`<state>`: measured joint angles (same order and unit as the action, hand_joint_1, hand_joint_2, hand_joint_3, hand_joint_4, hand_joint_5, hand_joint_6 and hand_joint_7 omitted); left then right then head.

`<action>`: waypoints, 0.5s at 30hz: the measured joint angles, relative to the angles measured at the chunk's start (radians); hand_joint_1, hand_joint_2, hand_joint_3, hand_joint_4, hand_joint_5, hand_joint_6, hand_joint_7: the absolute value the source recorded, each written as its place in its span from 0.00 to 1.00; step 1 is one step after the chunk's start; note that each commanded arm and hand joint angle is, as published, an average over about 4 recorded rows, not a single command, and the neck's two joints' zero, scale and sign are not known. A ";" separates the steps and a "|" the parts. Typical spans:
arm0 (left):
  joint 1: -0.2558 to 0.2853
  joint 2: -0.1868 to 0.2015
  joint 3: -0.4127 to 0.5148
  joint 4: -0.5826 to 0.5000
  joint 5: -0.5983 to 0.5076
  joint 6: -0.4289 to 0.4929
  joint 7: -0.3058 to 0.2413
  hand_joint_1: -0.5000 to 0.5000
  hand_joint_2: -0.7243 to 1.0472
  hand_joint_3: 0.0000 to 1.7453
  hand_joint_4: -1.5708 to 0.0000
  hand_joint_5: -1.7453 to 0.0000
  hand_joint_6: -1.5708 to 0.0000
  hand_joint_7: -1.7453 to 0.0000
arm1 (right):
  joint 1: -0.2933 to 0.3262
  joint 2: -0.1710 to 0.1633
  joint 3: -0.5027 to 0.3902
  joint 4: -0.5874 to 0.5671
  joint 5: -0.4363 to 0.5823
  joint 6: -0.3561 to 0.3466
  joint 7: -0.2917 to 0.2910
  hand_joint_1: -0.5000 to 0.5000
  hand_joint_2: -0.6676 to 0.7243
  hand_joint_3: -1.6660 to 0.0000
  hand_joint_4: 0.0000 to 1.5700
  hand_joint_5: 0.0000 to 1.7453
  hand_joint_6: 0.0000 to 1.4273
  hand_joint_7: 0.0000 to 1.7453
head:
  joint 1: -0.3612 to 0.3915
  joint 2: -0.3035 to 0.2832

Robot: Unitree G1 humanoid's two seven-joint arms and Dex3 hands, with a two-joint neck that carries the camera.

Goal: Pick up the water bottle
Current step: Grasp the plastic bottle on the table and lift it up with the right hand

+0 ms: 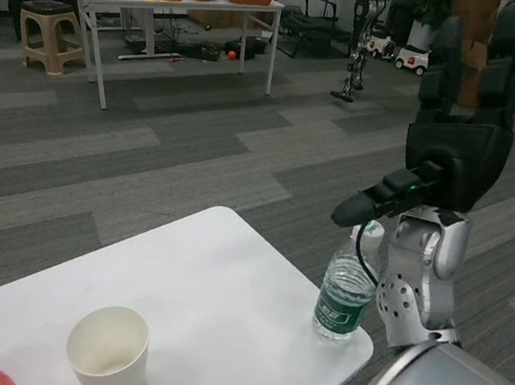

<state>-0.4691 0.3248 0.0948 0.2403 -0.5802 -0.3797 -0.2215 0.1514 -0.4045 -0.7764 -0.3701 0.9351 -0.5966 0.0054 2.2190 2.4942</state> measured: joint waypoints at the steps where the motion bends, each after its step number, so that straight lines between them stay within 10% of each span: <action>1: 0.000 0.000 0.000 0.001 0.000 0.000 0.000 0.00 0.00 0.05 1.00 1.00 1.00 0.97 | 0.006 -0.003 -0.001 0.007 0.019 0.000 0.001 0.04 0.91 1.00 0.11 0.06 0.00 0.12 | 0.000 0.000; 15: -0.007 0.000 0.002 0.039 0.000 0.000 0.000 0.00 0.00 0.05 1.00 1.00 1.00 0.99 | 0.024 -0.011 -0.019 0.035 0.096 0.017 0.010 0.04 0.91 1.00 0.11 0.06 0.00 0.12 | -0.005 -0.011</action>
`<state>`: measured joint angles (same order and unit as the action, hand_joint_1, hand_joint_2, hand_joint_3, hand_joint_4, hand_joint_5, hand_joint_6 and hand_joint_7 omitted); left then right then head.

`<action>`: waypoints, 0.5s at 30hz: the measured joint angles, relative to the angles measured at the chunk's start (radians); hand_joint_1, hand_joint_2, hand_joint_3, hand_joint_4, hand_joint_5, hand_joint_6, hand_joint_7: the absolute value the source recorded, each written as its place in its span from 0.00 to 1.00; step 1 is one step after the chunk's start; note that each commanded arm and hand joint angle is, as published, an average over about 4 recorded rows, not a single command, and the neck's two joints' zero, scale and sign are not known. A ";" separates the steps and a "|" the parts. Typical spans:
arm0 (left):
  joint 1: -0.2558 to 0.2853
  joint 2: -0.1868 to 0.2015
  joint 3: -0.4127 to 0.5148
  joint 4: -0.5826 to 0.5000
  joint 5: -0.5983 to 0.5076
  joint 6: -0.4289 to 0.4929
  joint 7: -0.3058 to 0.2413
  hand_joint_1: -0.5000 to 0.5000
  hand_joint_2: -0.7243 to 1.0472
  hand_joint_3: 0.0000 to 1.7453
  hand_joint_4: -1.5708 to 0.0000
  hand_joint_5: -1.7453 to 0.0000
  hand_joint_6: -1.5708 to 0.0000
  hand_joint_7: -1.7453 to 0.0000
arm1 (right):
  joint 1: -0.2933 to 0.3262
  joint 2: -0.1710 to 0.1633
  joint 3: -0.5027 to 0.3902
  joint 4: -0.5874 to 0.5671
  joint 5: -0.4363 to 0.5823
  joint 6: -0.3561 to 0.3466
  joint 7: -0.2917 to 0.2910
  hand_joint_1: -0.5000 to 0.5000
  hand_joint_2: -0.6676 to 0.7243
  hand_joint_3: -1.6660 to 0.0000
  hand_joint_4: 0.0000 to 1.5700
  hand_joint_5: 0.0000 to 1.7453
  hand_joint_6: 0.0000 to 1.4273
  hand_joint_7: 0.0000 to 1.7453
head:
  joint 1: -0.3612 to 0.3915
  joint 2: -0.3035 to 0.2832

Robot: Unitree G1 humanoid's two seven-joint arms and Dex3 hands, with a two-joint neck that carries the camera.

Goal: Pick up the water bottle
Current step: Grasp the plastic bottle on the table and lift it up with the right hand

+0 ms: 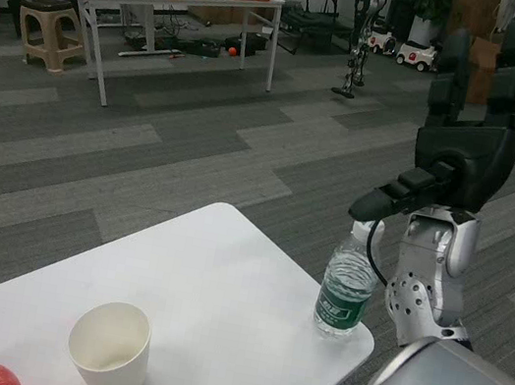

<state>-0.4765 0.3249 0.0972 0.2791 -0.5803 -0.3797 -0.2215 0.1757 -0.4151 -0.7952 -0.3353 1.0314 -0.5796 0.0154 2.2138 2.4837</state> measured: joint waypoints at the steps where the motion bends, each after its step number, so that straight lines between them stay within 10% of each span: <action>1: 0.000 0.000 0.000 0.000 0.000 0.000 0.000 0.00 0.00 0.05 1.00 1.00 1.00 0.99 | 0.000 0.000 0.000 0.000 0.000 0.002 0.000 0.04 0.91 1.00 0.11 0.06 0.00 0.12 | 0.001 0.000; 15: -0.001 0.000 0.007 0.002 -0.001 0.000 0.000 0.00 0.00 0.05 1.00 1.00 1.00 0.99 | 0.015 -0.001 -0.068 0.040 0.091 0.004 0.036 0.04 0.95 1.00 0.13 0.06 0.00 0.12 | 0.002 -0.018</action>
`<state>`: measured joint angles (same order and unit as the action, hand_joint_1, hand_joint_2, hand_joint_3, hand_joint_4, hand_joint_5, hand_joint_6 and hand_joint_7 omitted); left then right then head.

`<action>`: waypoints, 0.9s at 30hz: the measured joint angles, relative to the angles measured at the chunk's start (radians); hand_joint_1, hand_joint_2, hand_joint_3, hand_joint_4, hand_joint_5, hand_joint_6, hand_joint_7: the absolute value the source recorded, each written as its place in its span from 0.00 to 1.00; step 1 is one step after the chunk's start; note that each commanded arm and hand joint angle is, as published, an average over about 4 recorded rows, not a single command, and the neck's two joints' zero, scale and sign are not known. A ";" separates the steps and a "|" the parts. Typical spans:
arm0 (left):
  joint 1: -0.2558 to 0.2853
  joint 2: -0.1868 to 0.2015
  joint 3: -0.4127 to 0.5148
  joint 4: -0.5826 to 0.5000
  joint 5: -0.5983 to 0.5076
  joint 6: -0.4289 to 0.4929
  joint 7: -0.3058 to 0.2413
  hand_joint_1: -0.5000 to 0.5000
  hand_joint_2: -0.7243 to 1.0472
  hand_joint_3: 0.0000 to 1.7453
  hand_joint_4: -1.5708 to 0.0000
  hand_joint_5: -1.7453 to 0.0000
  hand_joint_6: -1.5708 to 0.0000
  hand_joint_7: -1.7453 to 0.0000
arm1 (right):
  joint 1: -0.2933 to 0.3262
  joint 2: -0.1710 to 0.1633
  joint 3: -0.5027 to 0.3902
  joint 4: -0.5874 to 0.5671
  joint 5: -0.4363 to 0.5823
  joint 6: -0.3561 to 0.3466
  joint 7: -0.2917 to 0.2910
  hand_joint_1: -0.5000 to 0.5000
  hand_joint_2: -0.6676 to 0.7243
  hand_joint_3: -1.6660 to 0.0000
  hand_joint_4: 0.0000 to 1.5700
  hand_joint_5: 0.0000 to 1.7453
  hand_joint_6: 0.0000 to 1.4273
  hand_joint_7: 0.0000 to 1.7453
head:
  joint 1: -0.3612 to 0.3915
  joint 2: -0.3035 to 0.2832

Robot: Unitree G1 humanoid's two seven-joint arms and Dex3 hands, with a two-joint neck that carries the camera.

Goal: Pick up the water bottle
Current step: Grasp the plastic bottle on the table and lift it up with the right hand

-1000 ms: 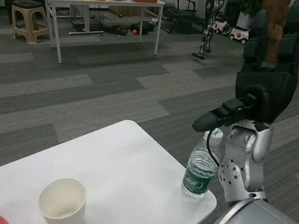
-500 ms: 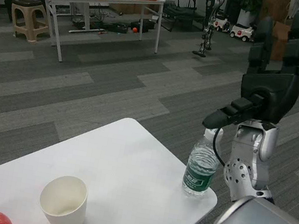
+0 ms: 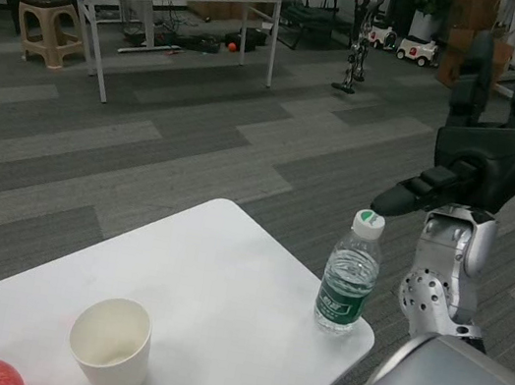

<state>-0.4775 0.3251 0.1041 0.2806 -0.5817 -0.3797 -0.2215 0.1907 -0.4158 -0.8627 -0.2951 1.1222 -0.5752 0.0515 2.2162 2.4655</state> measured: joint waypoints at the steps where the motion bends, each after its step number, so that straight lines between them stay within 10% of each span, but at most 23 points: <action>1: 0.000 0.000 0.001 0.000 0.000 0.000 0.000 0.00 0.00 0.05 1.00 1.00 1.00 0.99 | 0.000 0.000 -0.005 0.005 0.004 0.000 0.003 0.04 0.95 1.00 0.13 0.06 0.00 0.12 | 0.001 -0.002; 12: -0.002 0.000 0.006 0.008 0.000 0.000 0.001 0.00 0.00 0.05 1.00 1.00 1.00 0.98 | 0.020 0.000 -0.070 0.058 0.092 0.027 0.084 0.04 0.95 1.00 0.10 0.06 0.00 0.11 | 0.002 -0.005; 27: -0.006 0.000 0.007 0.026 -0.001 0.000 0.001 0.00 0.00 0.05 1.00 1.00 1.00 0.99 | 0.162 0.058 -0.267 0.211 0.232 0.420 0.388 0.04 0.91 1.00 0.05 0.03 0.00 0.12 | -0.022 0.025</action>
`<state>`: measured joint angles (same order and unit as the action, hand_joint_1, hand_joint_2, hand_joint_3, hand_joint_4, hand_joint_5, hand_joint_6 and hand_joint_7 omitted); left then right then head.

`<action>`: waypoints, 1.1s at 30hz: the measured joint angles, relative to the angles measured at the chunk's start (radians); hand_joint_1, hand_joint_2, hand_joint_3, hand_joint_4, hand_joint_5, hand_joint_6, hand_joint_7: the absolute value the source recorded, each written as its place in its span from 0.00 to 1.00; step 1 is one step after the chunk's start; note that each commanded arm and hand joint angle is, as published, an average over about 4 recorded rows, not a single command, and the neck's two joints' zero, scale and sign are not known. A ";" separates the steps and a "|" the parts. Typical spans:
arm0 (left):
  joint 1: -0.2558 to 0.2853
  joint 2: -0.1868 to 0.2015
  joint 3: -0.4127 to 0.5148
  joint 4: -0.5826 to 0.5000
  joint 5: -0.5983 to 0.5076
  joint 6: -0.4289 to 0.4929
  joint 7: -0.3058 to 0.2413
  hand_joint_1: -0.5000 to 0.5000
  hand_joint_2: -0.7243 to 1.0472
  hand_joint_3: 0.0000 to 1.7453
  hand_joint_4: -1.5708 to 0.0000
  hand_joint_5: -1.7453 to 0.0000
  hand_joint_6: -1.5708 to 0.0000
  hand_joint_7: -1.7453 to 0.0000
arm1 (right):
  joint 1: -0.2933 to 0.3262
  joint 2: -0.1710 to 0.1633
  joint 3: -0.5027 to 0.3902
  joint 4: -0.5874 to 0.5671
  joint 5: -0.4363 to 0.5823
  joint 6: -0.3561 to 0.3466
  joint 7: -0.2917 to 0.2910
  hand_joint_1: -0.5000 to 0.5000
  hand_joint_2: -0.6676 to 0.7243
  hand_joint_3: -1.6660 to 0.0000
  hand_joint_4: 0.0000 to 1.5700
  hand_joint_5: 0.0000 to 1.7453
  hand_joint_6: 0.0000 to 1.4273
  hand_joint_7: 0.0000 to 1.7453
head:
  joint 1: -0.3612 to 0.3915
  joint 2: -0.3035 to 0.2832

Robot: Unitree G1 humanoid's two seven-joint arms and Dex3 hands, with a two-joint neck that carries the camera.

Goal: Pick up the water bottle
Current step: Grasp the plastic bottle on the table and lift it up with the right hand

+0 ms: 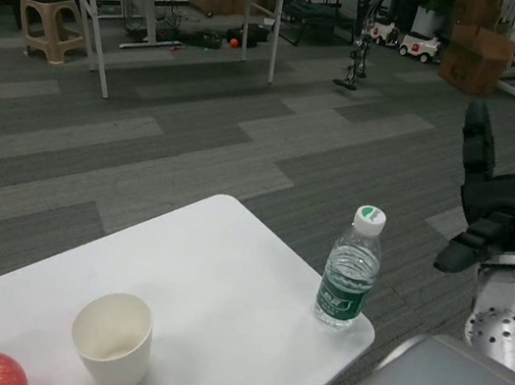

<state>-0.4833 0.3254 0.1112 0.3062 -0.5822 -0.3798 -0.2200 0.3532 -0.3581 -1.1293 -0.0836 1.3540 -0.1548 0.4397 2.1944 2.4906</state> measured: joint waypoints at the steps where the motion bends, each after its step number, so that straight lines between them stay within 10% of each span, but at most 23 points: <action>1: 0.000 0.000 -0.001 0.000 0.000 0.000 0.000 0.00 0.00 0.05 1.00 1.00 1.00 0.99 | 0.008 0.000 -0.012 0.012 0.003 0.021 0.014 0.04 0.90 1.00 0.05 0.04 0.00 0.12 | 0.000 0.001; 15: 0.003 0.000 -0.003 0.001 -0.020 -0.004 0.000 0.00 0.00 0.05 1.00 1.00 1.00 0.99 | 0.093 0.026 -0.156 0.100 -0.253 0.388 0.225 0.08 0.67 1.00 0.00 0.04 0.00 0.12 | -0.034 0.027; 33: 0.027 0.000 -0.006 -0.010 -0.032 -0.025 0.001 0.00 0.00 0.05 1.00 1.00 1.00 0.97 | -0.018 0.061 -0.086 -0.015 -0.608 0.407 0.235 0.10 0.61 1.00 0.00 0.06 0.00 0.12 | -0.119 0.107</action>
<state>-0.4567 0.3249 0.1056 0.2962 -0.6141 -0.4044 -0.2195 0.3349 -0.2971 -1.2157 -0.0988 0.7462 0.2519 0.6748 2.0757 2.5975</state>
